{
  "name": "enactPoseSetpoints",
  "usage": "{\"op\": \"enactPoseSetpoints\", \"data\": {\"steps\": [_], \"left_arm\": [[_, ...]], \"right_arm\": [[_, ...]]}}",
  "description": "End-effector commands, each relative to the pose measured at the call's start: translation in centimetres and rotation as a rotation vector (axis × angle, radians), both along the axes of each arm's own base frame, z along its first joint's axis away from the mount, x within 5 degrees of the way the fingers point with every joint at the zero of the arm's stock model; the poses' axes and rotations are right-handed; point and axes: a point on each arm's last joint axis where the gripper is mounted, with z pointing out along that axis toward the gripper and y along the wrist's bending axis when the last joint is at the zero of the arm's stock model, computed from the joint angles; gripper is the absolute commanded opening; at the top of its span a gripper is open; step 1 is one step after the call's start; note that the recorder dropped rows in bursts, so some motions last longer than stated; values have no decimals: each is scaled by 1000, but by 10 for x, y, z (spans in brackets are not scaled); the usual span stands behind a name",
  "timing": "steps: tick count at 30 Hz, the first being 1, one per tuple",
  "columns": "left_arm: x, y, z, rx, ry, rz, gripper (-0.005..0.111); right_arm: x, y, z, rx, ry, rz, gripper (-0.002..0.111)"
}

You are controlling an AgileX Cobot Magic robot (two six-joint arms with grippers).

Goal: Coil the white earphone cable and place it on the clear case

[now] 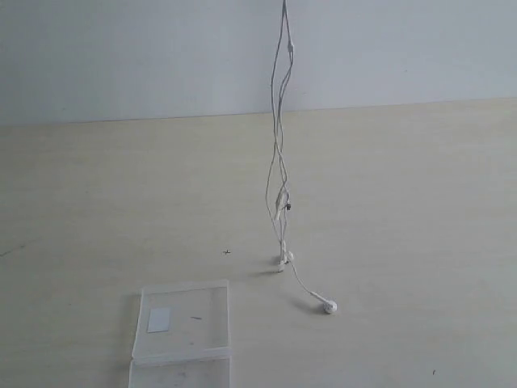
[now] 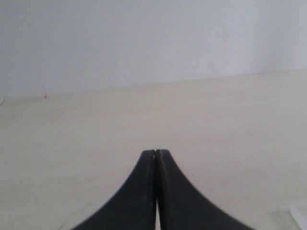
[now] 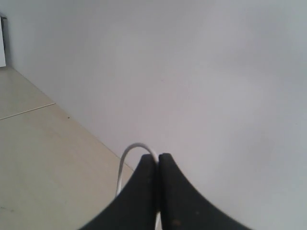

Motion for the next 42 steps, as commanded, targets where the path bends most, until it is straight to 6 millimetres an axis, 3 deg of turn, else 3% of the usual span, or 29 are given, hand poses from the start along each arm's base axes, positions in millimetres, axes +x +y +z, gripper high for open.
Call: {"op": "enactPoseSetpoints", "data": {"steps": [1, 12, 27, 33, 36, 39, 42], "left_arm": [[1, 0, 12, 29, -144, -4, 0], [-1, -2, 32, 4, -359, -19, 0], [-2, -2, 36, -1, -404, -24, 0], [-2, -2, 37, -308, -446, -44, 0], [2, -3, 36, -380, -421, -53, 0], [9, -10, 39, -406, -410, -142, 0], [15, -29, 44, -336, -409, -375, 0]], "right_arm": [[-9, -4, 11, 26, -44, -4, 0], [-24, -10, 31, 49, -84, 6, 0], [-23, -8, 28, 43, -42, 18, 0], [-25, -8, 36, 75, -58, 27, 0], [-31, -10, 47, 107, -85, 40, 0], [-36, -10, 56, 124, -96, 59, 0], [-38, -11, 61, 140, -107, 60, 0]]}}
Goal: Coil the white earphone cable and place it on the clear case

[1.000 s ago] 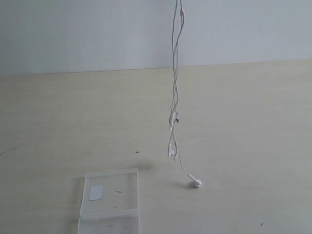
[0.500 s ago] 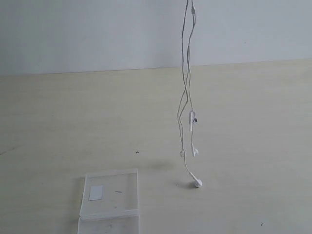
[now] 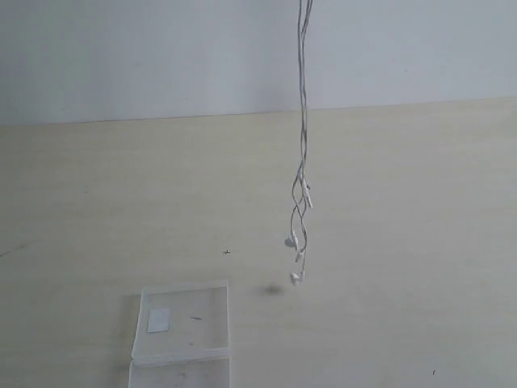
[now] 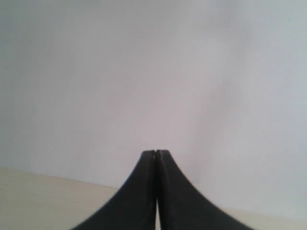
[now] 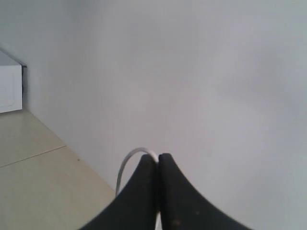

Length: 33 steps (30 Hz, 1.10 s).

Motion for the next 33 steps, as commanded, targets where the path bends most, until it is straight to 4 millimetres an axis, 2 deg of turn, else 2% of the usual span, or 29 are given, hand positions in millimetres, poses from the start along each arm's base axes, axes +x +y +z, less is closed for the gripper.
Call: {"op": "enactPoseSetpoints", "data": {"steps": [1, 4, 9, 16, 19, 22, 25, 30, 33], "left_arm": [[8, -26, 9, 133, -65, -279, 0], [20, -36, 22, 227, -55, -389, 0], [58, -40, 40, 233, 20, -476, 0], [118, -46, 45, 62, 84, -644, 0], [134, -51, 49, 18, 3, -756, 0], [155, -53, 43, 0, 28, -791, 0], [171, -62, 38, 50, 67, -871, 0], [196, -92, 22, 218, 190, -1023, 0], [204, -106, 14, 266, 220, -1083, 0]], "right_arm": [[-5, -1, 9, 41, 2, 12, 0], [-6, -1, 10, 64, 22, 11, 0], [-8, 0, 5, 45, 83, 30, 0], [-10, 1, -2, 19, 167, 45, 0], [-10, 1, -3, 9, 176, 45, 0], [-9, 1, -4, 3, 186, 48, 0], [-8, 2, -6, 3, 191, 47, 0], [0, 6, -11, 0, 213, 49, 0], [1, 7, -12, -4, 218, 50, 0]]}}
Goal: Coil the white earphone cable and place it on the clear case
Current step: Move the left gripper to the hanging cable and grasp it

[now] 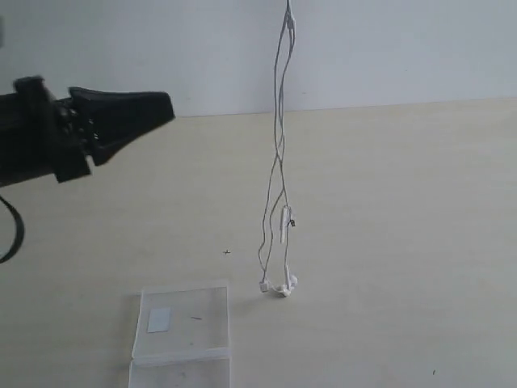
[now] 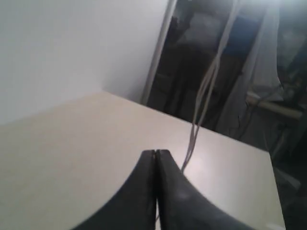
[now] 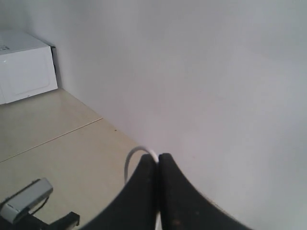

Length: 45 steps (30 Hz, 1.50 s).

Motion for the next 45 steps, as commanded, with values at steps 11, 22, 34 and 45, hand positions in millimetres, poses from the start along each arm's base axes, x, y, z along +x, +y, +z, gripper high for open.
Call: {"op": "enactPoseSetpoints", "data": {"steps": [11, 22, 34, 45], "left_arm": [[10, -26, -14, 94, 18, -140, 33], [5, -64, -18, 167, -18, -80, 62], [15, -72, -10, 172, -63, -5, 62], [24, -105, -13, 175, -49, -107, 62]], "right_arm": [[0, -5, 9, 43, 6, -68, 0], [-2, -3, 10, 72, 23, -41, 0], [-6, 2, 12, 127, 60, 22, 0], [-7, 3, 12, 139, 66, 34, 0]]}}
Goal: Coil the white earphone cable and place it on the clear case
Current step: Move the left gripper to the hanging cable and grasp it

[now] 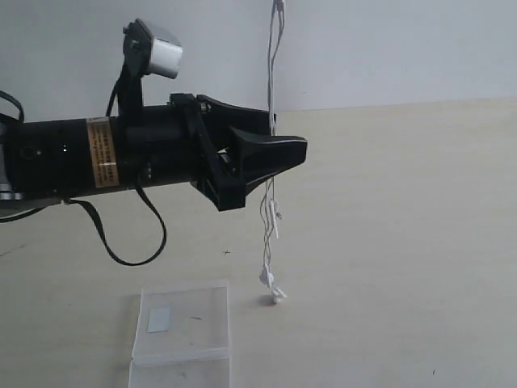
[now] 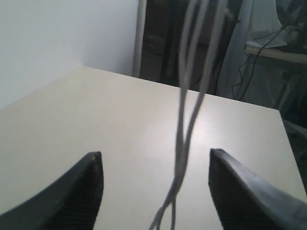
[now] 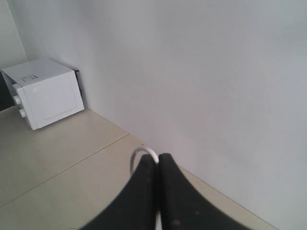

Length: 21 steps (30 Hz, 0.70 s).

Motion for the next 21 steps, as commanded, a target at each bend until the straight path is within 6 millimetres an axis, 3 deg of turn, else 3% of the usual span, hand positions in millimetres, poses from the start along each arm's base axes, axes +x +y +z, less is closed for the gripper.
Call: {"op": "enactPoseSetpoints", "data": {"steps": [1, 4, 10, 16, 21], "left_arm": [[2, -14, 1, -4, 3, -32, 62], [5, -21, -2, -8, 19, -44, 61], [8, -19, -5, 38, 50, 2, 35], [8, -19, -5, 36, 51, 3, 33], [7, -20, -4, 26, 35, -14, 0]], "right_arm": [[-1, 0, 3, 14, -10, 3, 0], [-1, 0, 3, 14, -10, 3, 0], [1, -3, 2, -27, -30, -37, 0], [1, -3, 1, -30, -31, -40, 0], [1, -3, 1, -33, -28, -38, 0]]}}
